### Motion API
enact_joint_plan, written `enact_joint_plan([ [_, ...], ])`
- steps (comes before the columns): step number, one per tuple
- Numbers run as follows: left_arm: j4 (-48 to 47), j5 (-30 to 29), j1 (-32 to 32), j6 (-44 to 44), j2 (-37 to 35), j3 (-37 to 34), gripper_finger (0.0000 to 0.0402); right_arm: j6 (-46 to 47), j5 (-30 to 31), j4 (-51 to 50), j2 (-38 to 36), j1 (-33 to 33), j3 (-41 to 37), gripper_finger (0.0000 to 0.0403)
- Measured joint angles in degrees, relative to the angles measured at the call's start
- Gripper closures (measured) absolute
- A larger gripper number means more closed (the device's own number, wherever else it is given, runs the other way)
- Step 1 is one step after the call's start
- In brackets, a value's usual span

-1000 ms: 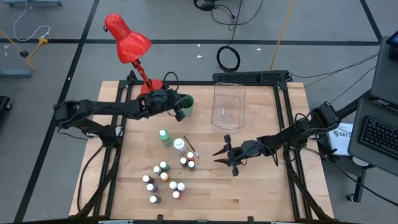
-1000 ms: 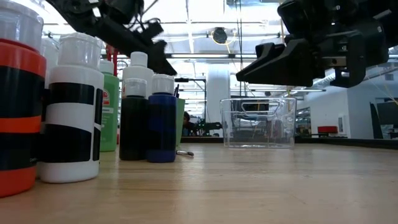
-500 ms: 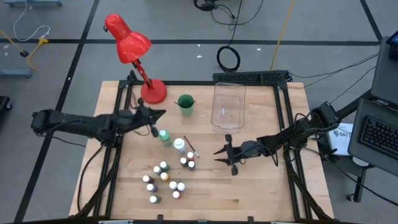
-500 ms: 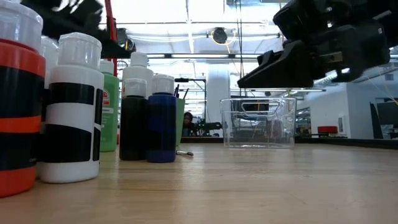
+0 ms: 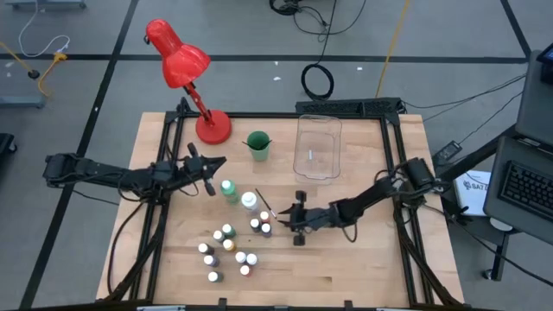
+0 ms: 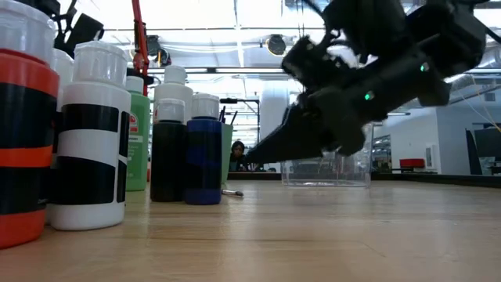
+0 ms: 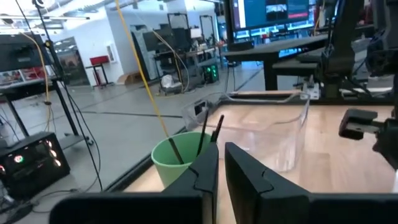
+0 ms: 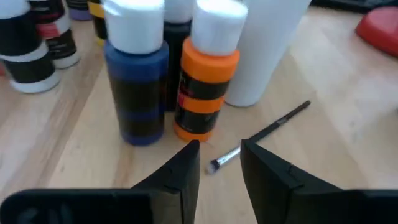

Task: Pick & Place Paint Supplies
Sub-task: Put the silver paintbrush into the green cup

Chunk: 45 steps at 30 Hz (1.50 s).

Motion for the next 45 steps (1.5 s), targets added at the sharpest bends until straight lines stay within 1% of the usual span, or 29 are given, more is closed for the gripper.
enact_joint_plan([
  [3, 0.05, 0.24, 0.0, 0.17, 0.07, 0.0, 0.0369, 1.61, 1.81, 0.03, 3.14, 0.03, 2.06, 0.0282],
  [9, 0.18, 0.44, -0.02, 0.31, 0.07, 0.0, 0.0369, 1.17, 7.78, -0.25, 5.01, 0.39, 3.24, 0.0273],
  [13, 0.14, 0.42, 0.0, 0.66, 0.07, 0.0, 0.0369, 1.24, 7.95, -0.37, 5.2, 0.39, 3.21, 0.0273],
  [27, 0.12, 0.42, 0.02, 0.63, 0.07, 0.0, 0.0369, 4.19, 5.44, -1.13, 5.21, 0.52, 3.98, 0.0272],
  [30, 0.12, 0.42, 0.02, 0.63, 0.09, 0.0, 0.0369, 5.03, 5.67, -2.35, 7.07, 0.73, 6.09, 0.0272],
  [33, 0.1, 0.42, 0.02, 0.63, 0.09, 0.0, 0.0369, 5.99, 5.7, -5.06, 7.42, 0.85, 7.1, 0.0272],
  [35, 0.04, 0.43, 0.02, 0.63, 0.07, 0.0, 0.0369, 7.82, 6.72, -6.02, 9.03, 0.83, 8.65, 0.0272],
  [37, 0.02, 0.44, 0.02, 0.63, 0.07, 0.02, 0.0369, 7.75, 8.7, -6.83, 9.61, 0.9, 8.69, 0.0272],
  [45, 0.05, 0.46, 0.02, 0.63, 0.09, 0.02, 0.0369, 7.44, 8.81, -8.29, 10.36, 0.39, 9.2, 0.0272],
])
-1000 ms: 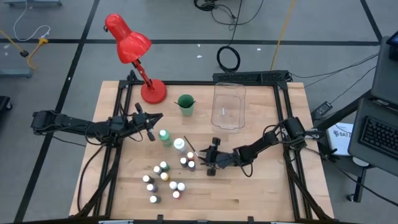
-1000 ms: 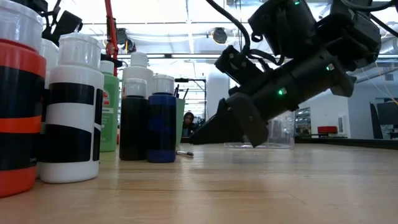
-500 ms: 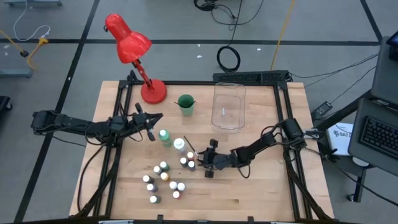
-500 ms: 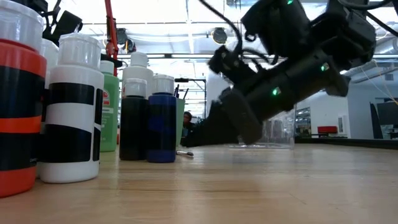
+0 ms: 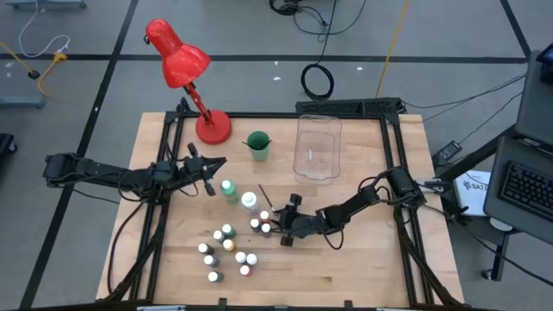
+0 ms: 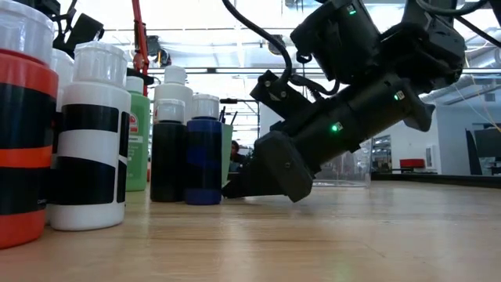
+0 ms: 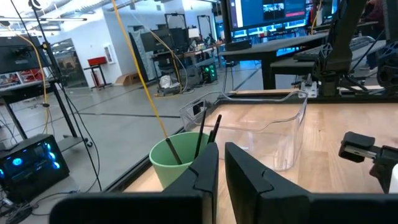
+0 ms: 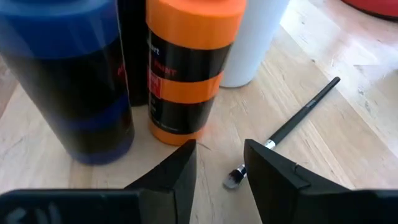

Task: Pick & Place Paint Supplies
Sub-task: Put the silver paintbrush into the green cup

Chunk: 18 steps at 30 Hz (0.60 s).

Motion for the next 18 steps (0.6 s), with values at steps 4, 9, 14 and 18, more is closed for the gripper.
enact_joint_plan([
  [4, 0.0, 0.0, 0.0, -0.04, 0.01, 0.0, 0.0369, 2.87, 0.23, -3.62, -0.11, -0.91, 0.09, 0.0278],
  [9, 0.0, 0.02, -0.01, -0.07, 0.0, 0.0, 0.0369, 5.04, 0.46, -8.71, -0.04, -1.98, 0.01, 0.0316],
  [14, 0.0, 0.02, -0.02, -0.11, 0.0, 0.0, 0.0369, 5.23, 0.66, -12.88, 0.0, -2.14, -0.02, 0.0387],
  [18, 0.0, 0.04, -0.02, -0.22, 0.0, 0.0, 0.0369, 4.09, 1.53, -15.81, -1.66, -1.63, -0.07, 0.0397],
])
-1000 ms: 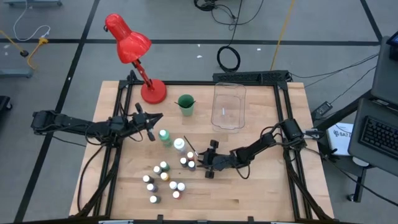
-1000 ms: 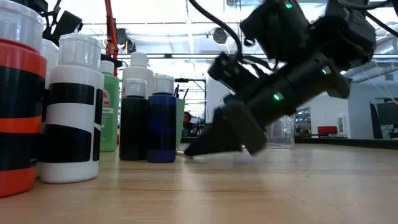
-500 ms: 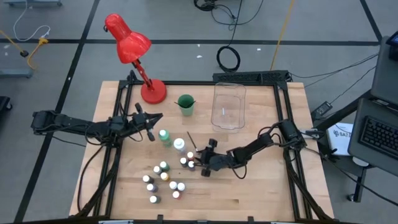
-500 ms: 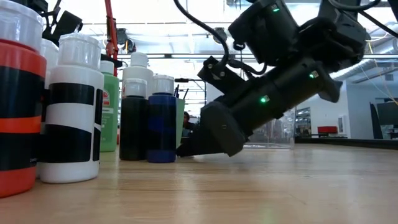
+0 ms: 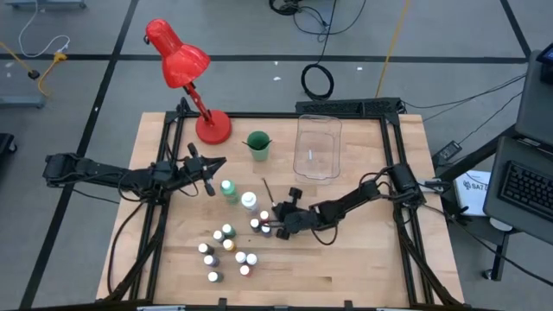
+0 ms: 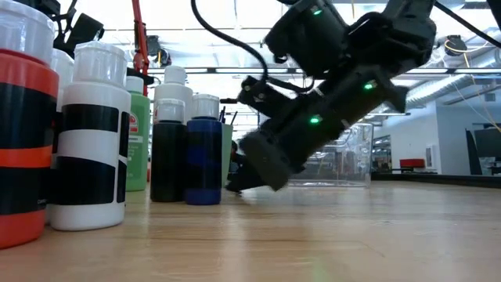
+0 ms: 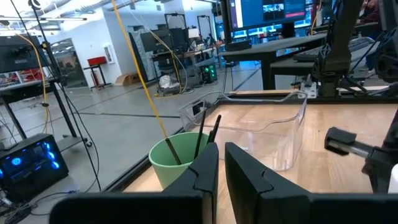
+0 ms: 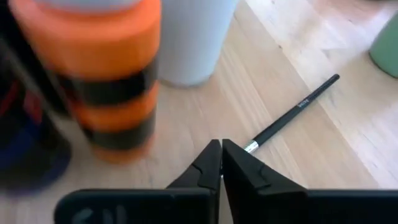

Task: Pick & Place Paint Supplies
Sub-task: Put the silver paintbrush into the green cup

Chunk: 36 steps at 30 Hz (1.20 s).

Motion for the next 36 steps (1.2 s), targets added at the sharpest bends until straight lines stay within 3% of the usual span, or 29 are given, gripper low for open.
enact_joint_plan([
  [7, 0.0, 0.02, 0.0, 0.0, 0.0, 0.0, 0.0369, -0.01, 2.68, -8.97, -6.74, 2.8, -0.19, 0.0402],
  [18, -0.08, 0.11, 0.0, 0.0, -0.02, 0.02, 0.0369, -4.42, -3.59, -11.81, -15.51, 9.84, -0.55, 0.0403],
  [25, -0.02, 0.09, -0.05, -0.25, -0.02, 0.02, 0.0369, -3.79, 5.77, -11.6, -17.8, 10.85, -0.44, 0.0397],
  [30, -0.25, 0.09, -0.03, -0.22, -0.01, 0.02, 0.0369, 4.69, -0.26, -15.31, -17.19, 7.48, -0.44, 0.0348],
  [36, -0.52, 0.09, -0.03, -0.24, -0.01, 0.02, 0.0369, 11.56, -1.92, -17.32, -14.97, 5.05, -0.42, 0.0241],
])
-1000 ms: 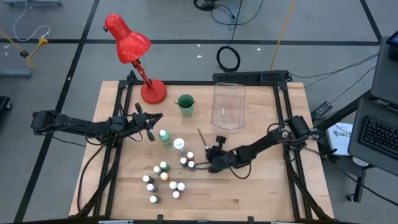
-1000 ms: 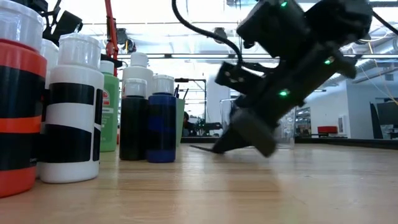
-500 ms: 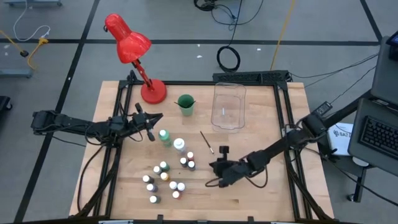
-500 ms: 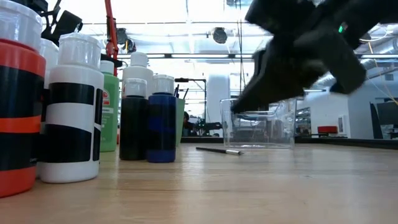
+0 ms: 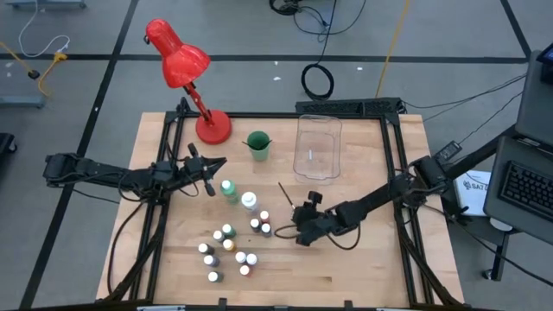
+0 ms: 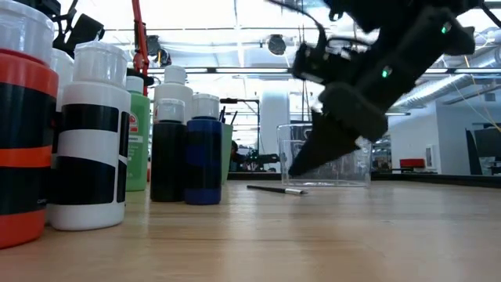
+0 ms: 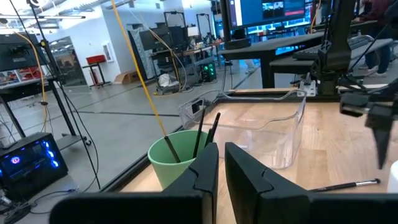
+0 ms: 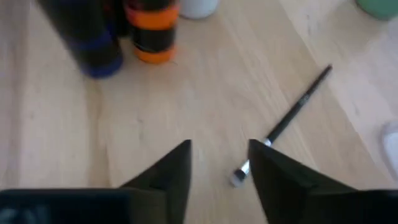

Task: Pick & Place Paint Supplies
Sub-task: Put the silver paintbrush into the green cup

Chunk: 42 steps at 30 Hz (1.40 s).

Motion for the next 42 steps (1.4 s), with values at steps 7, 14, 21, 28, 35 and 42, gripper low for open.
enact_joint_plan([
  [7, 0.02, 0.0, 0.0, -0.15, -0.01, 0.0, 0.0369, 5.22, -0.03, -2.47, 2.39, -2.18, -0.09, 0.0174],
  [14, 0.03, 0.12, 0.0, -0.14, 0.0, 0.0, 0.0369, 7.33, -0.02, -0.87, 3.12, -3.41, -1.84, 0.0208],
  [21, 0.03, 0.3, 0.02, -0.24, 0.01, 0.0, 0.0369, 7.49, -3.38, -0.85, 3.08, -3.68, -2.82, 0.0304],
  [28, 0.04, 0.31, 0.02, -0.27, -0.01, 0.0, 0.0369, 2.09, -5.2, -1.27, 3.13, -3.6, -2.9, 0.0392],
  [35, 0.04, 0.35, 0.02, -0.02, -0.01, 0.0, 0.0369, -2.68, 0.41, -1.1, 1.91, -1.59, -3.08, 0.0398],
  [42, 0.12, 0.37, 0.02, 0.08, 0.0, 0.0, 0.0369, -7.12, 8.91, -1.8, -3.86, 1.98, -3.06, 0.0402],
])
